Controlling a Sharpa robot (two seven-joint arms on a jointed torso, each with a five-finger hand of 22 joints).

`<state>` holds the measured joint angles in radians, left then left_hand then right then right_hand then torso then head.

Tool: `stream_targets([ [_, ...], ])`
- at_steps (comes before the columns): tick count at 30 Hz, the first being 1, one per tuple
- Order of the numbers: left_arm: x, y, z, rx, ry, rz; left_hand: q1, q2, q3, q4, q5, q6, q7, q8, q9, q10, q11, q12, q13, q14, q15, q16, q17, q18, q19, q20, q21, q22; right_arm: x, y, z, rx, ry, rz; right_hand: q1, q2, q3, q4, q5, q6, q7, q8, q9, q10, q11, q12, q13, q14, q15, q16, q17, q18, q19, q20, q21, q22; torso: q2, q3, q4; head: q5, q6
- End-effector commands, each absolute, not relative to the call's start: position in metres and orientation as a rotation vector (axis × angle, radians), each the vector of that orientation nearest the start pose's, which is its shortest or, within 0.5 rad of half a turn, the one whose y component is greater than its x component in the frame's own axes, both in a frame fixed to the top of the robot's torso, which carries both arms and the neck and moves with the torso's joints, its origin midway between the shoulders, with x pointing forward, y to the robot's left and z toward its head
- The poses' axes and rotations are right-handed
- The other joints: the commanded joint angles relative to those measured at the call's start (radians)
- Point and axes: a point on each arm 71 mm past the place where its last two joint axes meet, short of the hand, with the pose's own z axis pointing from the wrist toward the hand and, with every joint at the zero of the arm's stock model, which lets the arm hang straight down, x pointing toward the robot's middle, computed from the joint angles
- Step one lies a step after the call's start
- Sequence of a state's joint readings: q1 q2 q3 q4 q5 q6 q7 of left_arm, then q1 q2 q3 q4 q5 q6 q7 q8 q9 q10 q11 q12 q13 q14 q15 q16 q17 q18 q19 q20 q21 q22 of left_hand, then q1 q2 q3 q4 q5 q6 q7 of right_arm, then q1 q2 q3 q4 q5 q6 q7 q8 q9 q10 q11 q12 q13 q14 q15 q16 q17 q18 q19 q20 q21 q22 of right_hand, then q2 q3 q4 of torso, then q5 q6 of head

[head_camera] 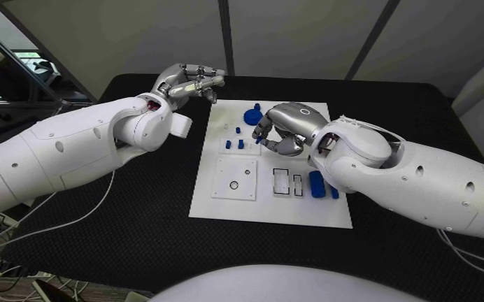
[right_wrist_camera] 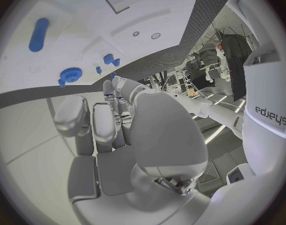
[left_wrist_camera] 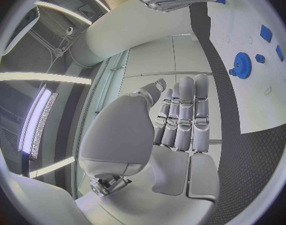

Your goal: Assemble the parts on the task board

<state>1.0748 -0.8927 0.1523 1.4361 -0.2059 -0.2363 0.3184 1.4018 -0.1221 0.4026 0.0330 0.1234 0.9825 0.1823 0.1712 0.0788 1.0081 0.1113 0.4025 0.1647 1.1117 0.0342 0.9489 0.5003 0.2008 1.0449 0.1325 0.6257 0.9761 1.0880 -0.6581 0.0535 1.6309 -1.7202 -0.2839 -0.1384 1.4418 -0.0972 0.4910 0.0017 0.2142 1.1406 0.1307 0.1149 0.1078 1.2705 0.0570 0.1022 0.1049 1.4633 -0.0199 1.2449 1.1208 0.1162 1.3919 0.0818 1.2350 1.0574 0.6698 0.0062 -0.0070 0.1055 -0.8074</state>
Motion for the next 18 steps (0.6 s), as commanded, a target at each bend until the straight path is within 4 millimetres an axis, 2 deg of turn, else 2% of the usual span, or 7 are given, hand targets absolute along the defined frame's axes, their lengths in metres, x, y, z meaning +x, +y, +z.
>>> stream_targets([
  [1, 0.504, 0.258, -0.176, -1.025, 1.408, -1.477, -0.002, 0.007, -0.006, 0.001, 0.006, -0.005, -0.002, 0.006, -0.001, -0.008, -0.001, 0.006, 0.001, -0.006, 0.000, -0.005, -0.002, -0.018, -0.005, 0.002, -0.006, -0.001, 0.435, -0.069, -0.190, -0.450, 1.573, 0.861, -0.013, -0.001, -0.003, -0.004, 0.000, 0.006, 0.002, 0.003, 0.001, 0.002, 0.001, -0.006, 0.000, 0.040, -0.007, 0.004, 0.001, -0.017, -0.003, -0.005, 0.006, 0.001, 0.001, 0.0005, -0.0014, 0.012, -0.006],
  [7, 0.505, 0.256, -0.176, -1.025, 1.410, -1.482, -0.002, 0.007, -0.006, 0.001, 0.006, -0.005, -0.002, 0.006, -0.001, -0.008, -0.001, 0.006, 0.001, -0.006, 0.000, -0.005, -0.002, -0.018, -0.005, 0.002, -0.006, -0.001, 0.427, -0.057, -0.211, -0.474, 1.621, 0.886, -0.015, 0.000, -0.003, -0.004, 0.000, 0.005, 0.003, 0.002, 0.001, 0.001, 0.002, -0.007, 0.000, 0.040, -0.006, 0.003, 0.000, -0.017, -0.004, -0.005, 0.006, 0.001, 0.001, 0.0012, -0.0004, 0.022, -0.013],
  [15, 0.506, 0.253, -0.177, -1.024, 1.413, -1.489, -0.002, 0.007, -0.006, 0.001, 0.006, -0.005, -0.002, 0.006, -0.001, -0.008, -0.001, 0.006, 0.001, -0.006, 0.000, -0.005, -0.002, -0.018, -0.005, 0.002, -0.006, -0.001, 0.424, -0.053, -0.220, -0.495, 1.659, 0.886, -0.018, 0.000, -0.005, -0.003, 0.000, 0.004, 0.004, 0.001, 0.002, 0.000, 0.002, -0.009, 0.000, 0.040, -0.006, 0.004, -0.001, -0.017, -0.005, -0.005, 0.008, 0.003, 0.000, 0.0010, -0.0030, 0.030, -0.021],
  [18, 0.506, 0.252, -0.177, -1.023, 1.414, -1.490, -0.005, 0.009, -0.009, 0.003, 0.005, -0.006, -0.001, 0.006, -0.001, -0.010, 0.000, 0.009, 0.002, -0.006, 0.001, -0.007, -0.003, -0.018, -0.004, 0.003, -0.009, -0.003, 0.423, -0.053, -0.222, -0.500, 1.670, 0.884, -0.020, 0.000, -0.006, -0.003, 0.000, 0.004, 0.004, 0.001, 0.002, 0.000, 0.003, -0.009, 0.001, 0.040, -0.006, 0.004, 0.000, -0.017, -0.005, -0.005, 0.008, 0.003, 0.000, 0.0017, -0.0038, 0.025, -0.020],
])
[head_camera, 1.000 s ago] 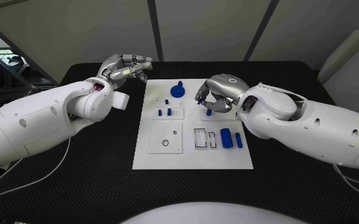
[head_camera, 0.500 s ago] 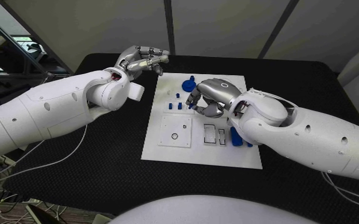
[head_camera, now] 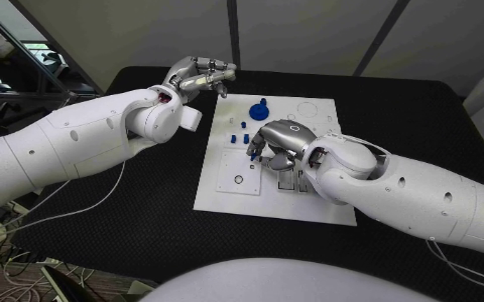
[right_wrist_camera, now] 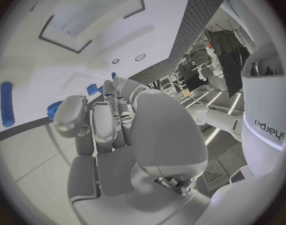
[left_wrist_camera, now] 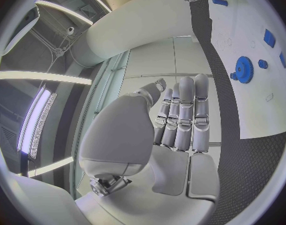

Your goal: Assemble the parts on the task board

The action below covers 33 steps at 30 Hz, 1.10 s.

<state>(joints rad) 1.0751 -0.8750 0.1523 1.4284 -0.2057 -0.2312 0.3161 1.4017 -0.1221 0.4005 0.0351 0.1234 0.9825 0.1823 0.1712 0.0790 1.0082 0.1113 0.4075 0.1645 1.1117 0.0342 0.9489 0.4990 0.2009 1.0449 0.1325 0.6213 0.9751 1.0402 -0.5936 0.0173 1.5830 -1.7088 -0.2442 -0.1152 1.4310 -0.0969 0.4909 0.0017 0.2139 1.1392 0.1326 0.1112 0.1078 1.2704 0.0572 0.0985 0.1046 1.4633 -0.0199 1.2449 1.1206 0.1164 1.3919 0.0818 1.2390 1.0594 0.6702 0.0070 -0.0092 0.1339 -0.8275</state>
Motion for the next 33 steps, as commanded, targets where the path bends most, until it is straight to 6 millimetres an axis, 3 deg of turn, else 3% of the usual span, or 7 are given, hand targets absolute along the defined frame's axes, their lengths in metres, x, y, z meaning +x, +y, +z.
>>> stream_targets([
  [1, 0.5059, 0.2521, -0.1771, -1.023, 1.414, -1.491, -0.005, 0.009, -0.007, 0.001, 0.005, -0.006, -0.001, 0.006, -0.001, -0.010, 0.000, 0.004, 0.002, -0.006, 0.001, -0.007, -0.002, -0.018, -0.004, 0.003, -0.005, -0.002, 0.4233, -0.0531, -0.2225, -0.502, 1.673, 0.883, -0.009, 0.000, -0.006, -0.003, 0.001, 0.005, 0.002, 0.005, 0.002, 0.000, 0.002, -0.006, 0.001, 0.040, -0.006, 0.004, 0.000, -0.017, -0.005, -0.005, 0.004, 0.001, 0.000, 0.0007, -0.0013, -0.004, 0.000],
  [15, 0.5062, 0.2513, -0.1774, -1.023, 1.418, -1.495, -0.006, 0.009, -0.008, 0.001, 0.005, -0.007, -0.001, 0.006, -0.001, -0.011, 0.000, 0.004, 0.002, -0.006, 0.002, -0.007, -0.002, -0.019, -0.004, 0.003, -0.005, -0.002, 0.4214, -0.0517, -0.2263, -0.516, 1.699, 0.879, -0.014, 0.000, -0.009, -0.003, -0.001, 0.005, 0.002, 0.005, 0.003, 0.000, 0.003, -0.007, 0.002, 0.039, -0.005, 0.005, 0.000, -0.017, -0.006, -0.005, 0.005, 0.002, -0.001, 0.0000, -0.0004, 0.003, -0.011],
  [33, 0.5063, 0.2510, -0.1776, -1.022, 1.421, -1.498, -0.006, 0.009, -0.008, 0.001, 0.005, -0.007, -0.001, 0.006, -0.001, -0.011, 0.000, 0.004, 0.002, -0.006, 0.002, -0.007, -0.002, -0.019, -0.004, 0.003, -0.005, -0.002, 0.4216, -0.0497, -0.2321, -0.526, 1.720, 0.865, -0.015, 0.001, -0.010, -0.002, -0.002, 0.005, 0.001, 0.005, 0.003, 0.000, 0.002, -0.007, 0.002, 0.039, -0.005, 0.006, 0.001, -0.017, -0.007, -0.005, 0.005, 0.002, -0.001, -0.0002, 0.0004, 0.007, -0.017],
])
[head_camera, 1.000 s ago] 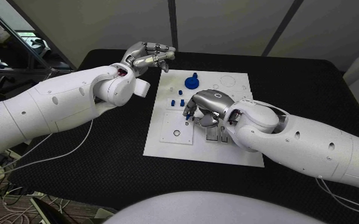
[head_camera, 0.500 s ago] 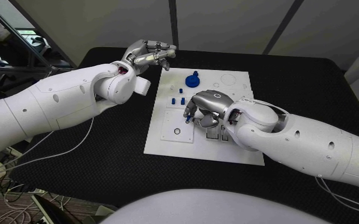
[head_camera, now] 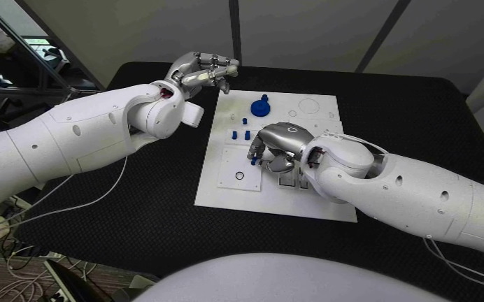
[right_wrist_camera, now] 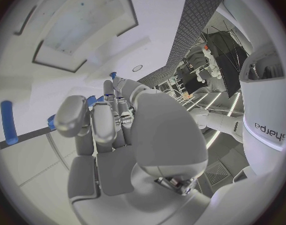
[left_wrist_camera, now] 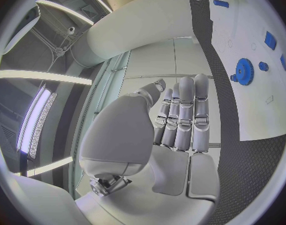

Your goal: Assemble the parts on the task board

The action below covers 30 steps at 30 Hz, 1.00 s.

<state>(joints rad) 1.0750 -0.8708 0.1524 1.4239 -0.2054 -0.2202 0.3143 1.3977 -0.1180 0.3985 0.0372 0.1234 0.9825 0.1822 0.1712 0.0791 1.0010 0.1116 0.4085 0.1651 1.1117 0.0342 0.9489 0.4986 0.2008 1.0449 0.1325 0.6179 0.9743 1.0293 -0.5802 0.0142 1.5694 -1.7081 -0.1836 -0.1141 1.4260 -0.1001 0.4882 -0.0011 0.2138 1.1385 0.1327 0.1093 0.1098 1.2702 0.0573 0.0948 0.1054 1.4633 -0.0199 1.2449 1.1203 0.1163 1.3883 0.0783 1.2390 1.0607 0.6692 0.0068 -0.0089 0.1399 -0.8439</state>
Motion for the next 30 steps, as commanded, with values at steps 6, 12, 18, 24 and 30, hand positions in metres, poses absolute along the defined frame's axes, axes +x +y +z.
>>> stream_targets([
  [6, 0.506, 0.251, -0.178, -1.023, 1.423, -1.499, -0.002, 0.005, -0.006, -0.001, 0.005, -0.007, -0.001, 0.006, -0.001, -0.004, 0.000, 0.003, 0.001, -0.006, 0.002, -0.007, -0.001, -0.018, -0.004, 0.003, -0.002, -0.002, 0.423, -0.050, -0.234, -0.531, 1.724, 0.830, -0.010, 0.004, -0.008, 0.000, -0.002, 0.006, 0.001, 0.007, 0.001, 0.000, 0.002, -0.004, 0.002, 0.039, -0.005, 0.006, 0.001, -0.017, -0.003, -0.001, 0.006, 0.001, 0.000, 0.0004, -0.0010, 0.002, -0.004],
  [12, 0.507, 0.251, -0.178, -1.023, 1.425, -1.500, -0.002, 0.006, -0.007, -0.001, 0.005, -0.008, -0.001, 0.007, -0.002, -0.005, 0.000, 0.005, 0.002, -0.006, 0.002, -0.008, -0.002, -0.018, -0.004, 0.003, -0.004, -0.003, 0.422, -0.048, -0.235, -0.548, 1.737, 0.820, -0.012, 0.004, -0.010, 0.000, -0.003, 0.005, 0.001, 0.006, 0.002, -0.001, 0.003, -0.005, 0.002, 0.039, -0.005, 0.005, 0.000, -0.017, -0.005, -0.001, 0.005, 0.000, 0.000, 0.0005, -0.0004, 0.001, -0.005],
  [18, 0.506, 0.251, -0.178, -1.023, 1.426, -1.500, -0.003, 0.006, -0.008, 0.000, 0.005, -0.008, -0.001, 0.007, -0.002, -0.006, 0.000, 0.005, 0.002, -0.006, 0.002, -0.008, -0.002, -0.018, -0.004, 0.003, -0.004, -0.003, 0.418, -0.046, -0.241, -0.571, 1.763, 0.816, -0.025, 0.002, -0.020, 0.003, -0.006, 0.002, 0.001, 0.005, 0.003, -0.002, 0.003, -0.008, 0.004, 0.038, -0.004, 0.006, -0.002, -0.017, -0.007, 0.000, 0.007, 0.002, 0.001, 0.0002, -0.0002, 0.001, -0.005],
  [24, 0.506, 0.251, -0.178, -1.023, 1.427, -1.499, -0.003, 0.006, -0.008, 0.000, 0.005, -0.008, -0.001, 0.007, -0.002, -0.006, 0.000, 0.005, 0.002, -0.006, 0.002, -0.008, -0.002, -0.018, -0.004, 0.003, -0.004, -0.003, 0.416, -0.046, -0.244, -0.570, 1.769, 0.827, -0.055, -0.013, -0.042, 0.015, 0.007, -0.048, 0.017, -0.025, -0.007, -0.044, 0.017, -0.031, -0.002, 0.040, 0.007, 0.019, 0.008, -0.017, -0.016, 0.007, 0.007, 0.000, 0.000, 0.0003, -0.0007, 0.002, -0.005],
  [30, 0.507, 0.251, -0.178, -1.024, 1.429, -1.499, -0.003, 0.006, -0.008, 0.000, 0.005, -0.008, -0.001, 0.007, -0.002, -0.006, 0.000, 0.005, 0.002, -0.006, 0.002, -0.008, -0.002, -0.018, -0.004, 0.003, -0.004, -0.003, 0.416, -0.046, -0.243, -0.549, 1.743, 0.841, -0.079, -0.037, -0.062, 0.025, 0.007, -0.103, 0.027, -0.048, -0.019, -0.123, 0.036, -0.032, -0.016, 0.022, 0.025, 0.001, -0.022, -0.007, -0.048, 0.022, -0.023, -0.045, -0.001, 0.0002, -0.0008, 0.000, -0.005],
])
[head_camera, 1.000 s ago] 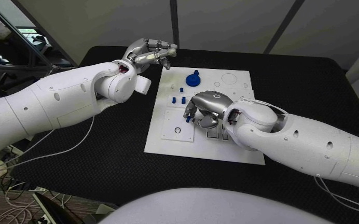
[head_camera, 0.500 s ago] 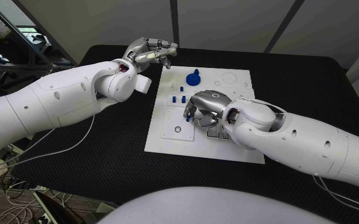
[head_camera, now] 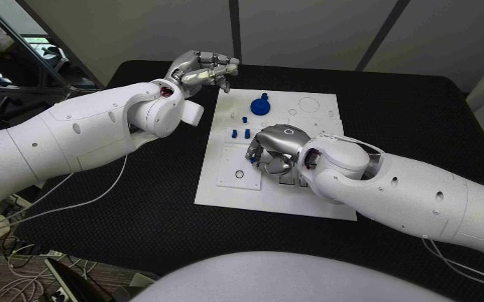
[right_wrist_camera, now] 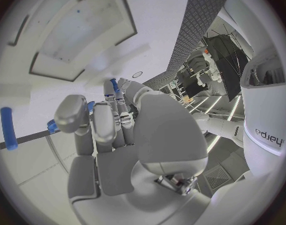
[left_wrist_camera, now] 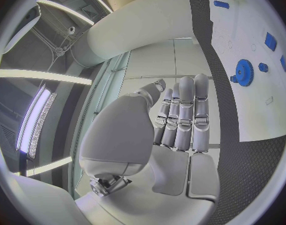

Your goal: Assemble the parts on the task board

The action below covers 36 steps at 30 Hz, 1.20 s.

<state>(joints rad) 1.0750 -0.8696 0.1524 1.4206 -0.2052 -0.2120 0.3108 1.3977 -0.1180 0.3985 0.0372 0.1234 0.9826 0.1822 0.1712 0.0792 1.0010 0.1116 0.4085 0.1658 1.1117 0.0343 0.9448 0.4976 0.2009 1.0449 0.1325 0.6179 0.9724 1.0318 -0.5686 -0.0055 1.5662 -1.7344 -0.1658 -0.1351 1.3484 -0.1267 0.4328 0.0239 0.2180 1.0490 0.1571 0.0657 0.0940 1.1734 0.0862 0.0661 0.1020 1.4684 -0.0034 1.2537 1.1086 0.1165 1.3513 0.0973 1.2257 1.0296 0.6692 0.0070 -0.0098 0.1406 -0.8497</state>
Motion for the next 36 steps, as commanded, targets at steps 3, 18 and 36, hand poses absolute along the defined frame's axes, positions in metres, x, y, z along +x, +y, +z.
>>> stream_targets([
  [3, 0.507, 0.251, -0.178, -1.024, 1.431, -1.500, -0.003, 0.006, -0.008, 0.000, 0.005, -0.008, -0.001, 0.007, -0.002, -0.006, 0.000, 0.005, 0.001, -0.006, 0.002, -0.004, -0.001, -0.018, -0.004, 0.003, -0.004, -0.001, 0.416, -0.047, -0.240, -0.528, 1.718, 0.847, -0.006, -0.017, -0.016, 0.003, 0.000, -0.033, 0.006, -0.003, -0.007, -0.067, 0.016, 0.000, -0.019, 0.000, 0.016, -0.024, -0.036, -0.001, -0.032, 0.011, -0.031, -0.044, -0.001, 0.0002, 0.0001, -0.001, 0.001],
  [18, 0.507, 0.255, -0.179, -1.028, 1.432, -1.492, -0.005, 0.007, -0.010, 0.001, 0.005, -0.009, 0.000, 0.007, -0.002, -0.008, 0.001, 0.006, 0.001, -0.006, 0.002, -0.004, -0.002, -0.019, -0.003, 0.004, -0.007, -0.003, 0.408, -0.078, -0.220, -0.424, 1.619, 0.856, -0.001, -0.012, -0.033, 0.004, 0.007, -0.064, 0.009, 0.004, -0.012, -0.110, 0.022, 0.026, -0.018, -0.035, 0.023, -0.049, -0.086, 0.009, -0.067, 0.022, -0.059, -0.082, -0.003, 0.0000, -0.0036, -0.014, 0.021],
  [36, 0.507, 0.256, -0.179, -1.028, 1.435, -1.491, -0.004, 0.008, -0.011, 0.000, 0.005, -0.009, -0.001, 0.007, -0.002, -0.009, 0.000, 0.007, 0.002, -0.007, 0.002, -0.005, -0.002, -0.018, -0.003, 0.004, -0.008, -0.004, 0.455, -0.161, -0.181, -0.279, 1.689, 0.677, 0.001, -0.031, -0.081, 0.004, -0.013, -0.075, 0.000, 0.002, -0.013, -0.173, 0.022, 0.041, -0.031, -0.025, 0.021, -0.040, -0.096, 0.009, -0.062, 0.022, -0.058, -0.085, -0.002, 0.0001, -0.0040, -0.055, 0.056],
])
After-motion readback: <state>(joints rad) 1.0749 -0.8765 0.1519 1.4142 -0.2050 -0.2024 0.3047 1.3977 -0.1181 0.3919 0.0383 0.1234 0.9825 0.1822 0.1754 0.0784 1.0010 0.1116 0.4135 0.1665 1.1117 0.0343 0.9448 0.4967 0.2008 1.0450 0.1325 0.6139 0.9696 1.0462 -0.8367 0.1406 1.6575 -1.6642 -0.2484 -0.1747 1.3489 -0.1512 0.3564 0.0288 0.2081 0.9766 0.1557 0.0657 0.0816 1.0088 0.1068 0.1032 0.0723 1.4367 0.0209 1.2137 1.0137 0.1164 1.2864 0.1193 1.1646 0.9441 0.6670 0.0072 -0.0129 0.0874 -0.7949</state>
